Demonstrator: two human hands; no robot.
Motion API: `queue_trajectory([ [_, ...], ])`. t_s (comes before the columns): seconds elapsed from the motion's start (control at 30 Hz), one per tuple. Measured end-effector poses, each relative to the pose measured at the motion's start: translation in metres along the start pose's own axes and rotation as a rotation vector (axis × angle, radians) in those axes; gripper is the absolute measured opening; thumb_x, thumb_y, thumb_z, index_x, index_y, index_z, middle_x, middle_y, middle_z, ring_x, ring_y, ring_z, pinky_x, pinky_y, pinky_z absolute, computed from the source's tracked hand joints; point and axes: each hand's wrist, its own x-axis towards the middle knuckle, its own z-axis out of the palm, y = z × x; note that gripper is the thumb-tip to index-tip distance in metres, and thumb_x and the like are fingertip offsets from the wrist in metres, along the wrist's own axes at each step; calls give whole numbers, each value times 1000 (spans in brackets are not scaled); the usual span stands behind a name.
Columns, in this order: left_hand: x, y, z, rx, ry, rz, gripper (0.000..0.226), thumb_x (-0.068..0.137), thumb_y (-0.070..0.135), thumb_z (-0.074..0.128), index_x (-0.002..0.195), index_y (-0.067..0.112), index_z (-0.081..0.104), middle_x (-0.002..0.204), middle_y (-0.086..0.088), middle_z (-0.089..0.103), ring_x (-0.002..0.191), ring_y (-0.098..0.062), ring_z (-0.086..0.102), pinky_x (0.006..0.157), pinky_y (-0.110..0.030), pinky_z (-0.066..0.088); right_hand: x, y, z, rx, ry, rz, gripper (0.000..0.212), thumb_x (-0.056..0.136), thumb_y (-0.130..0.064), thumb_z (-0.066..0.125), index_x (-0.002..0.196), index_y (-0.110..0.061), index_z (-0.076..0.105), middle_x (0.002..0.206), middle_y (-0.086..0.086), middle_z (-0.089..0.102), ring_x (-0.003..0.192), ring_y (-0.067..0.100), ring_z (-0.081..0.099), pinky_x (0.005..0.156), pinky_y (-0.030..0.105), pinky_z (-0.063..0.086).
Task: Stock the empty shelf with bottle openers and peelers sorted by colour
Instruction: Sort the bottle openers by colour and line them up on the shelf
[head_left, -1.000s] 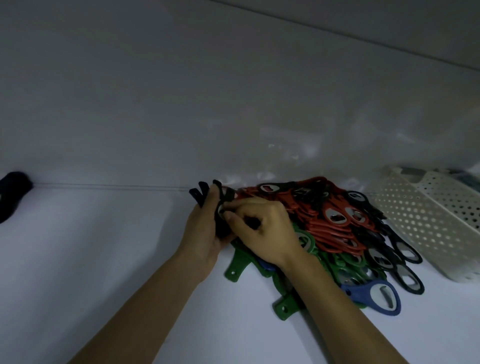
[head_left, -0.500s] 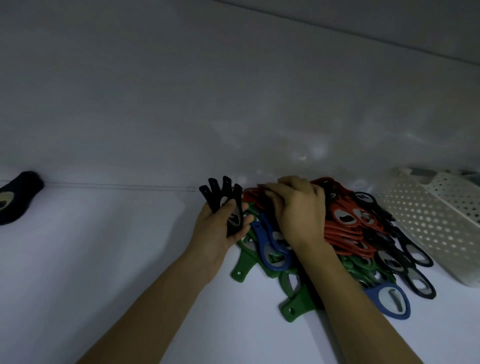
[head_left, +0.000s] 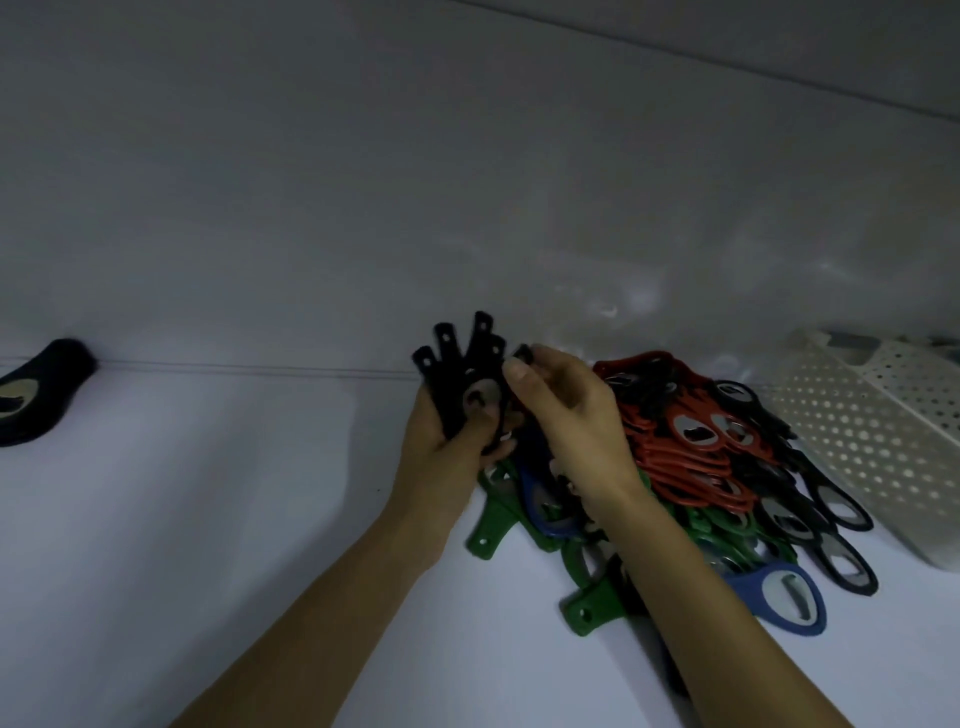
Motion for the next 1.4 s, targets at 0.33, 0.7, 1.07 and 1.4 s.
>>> queue_trajectory([
  [0.33,-3,-23,-5,809,-105,322,36,91,12,51,126,24,50,102,16,59,93,-1,61,78,-13,51,-7,3,13,131,-105,-44,86,71,-21,78,144,-22,32,118,-4,68,108,10,64,91,25,52],
  [0.7,5,-24,-6,795,49,251,36,92,27,49,127,21,47,87,26,52,74,10,53,62,-1,42,4,-2,40,-75,-46,-81,20,90,-12,63,103,3,63,105,8,70,97,16,67,86,30,54],
  [1.07,-35,40,-22,-45,34,-138,33,82,11,61,113,21,54,106,-1,68,93,-8,67,70,-18,53,-7,-49,63,244,73,68,19,95,-26,55,91,-8,58,81,9,72,73,18,69,74,32,58],
  [1.4,-70,103,-79,-603,396,-224,37,100,28,36,114,6,61,103,-14,68,100,-25,63,87,-35,50,-50,-78,178,669,-79,187,16,78,-20,77,90,-12,70,74,6,71,71,18,70,66,28,56],
])
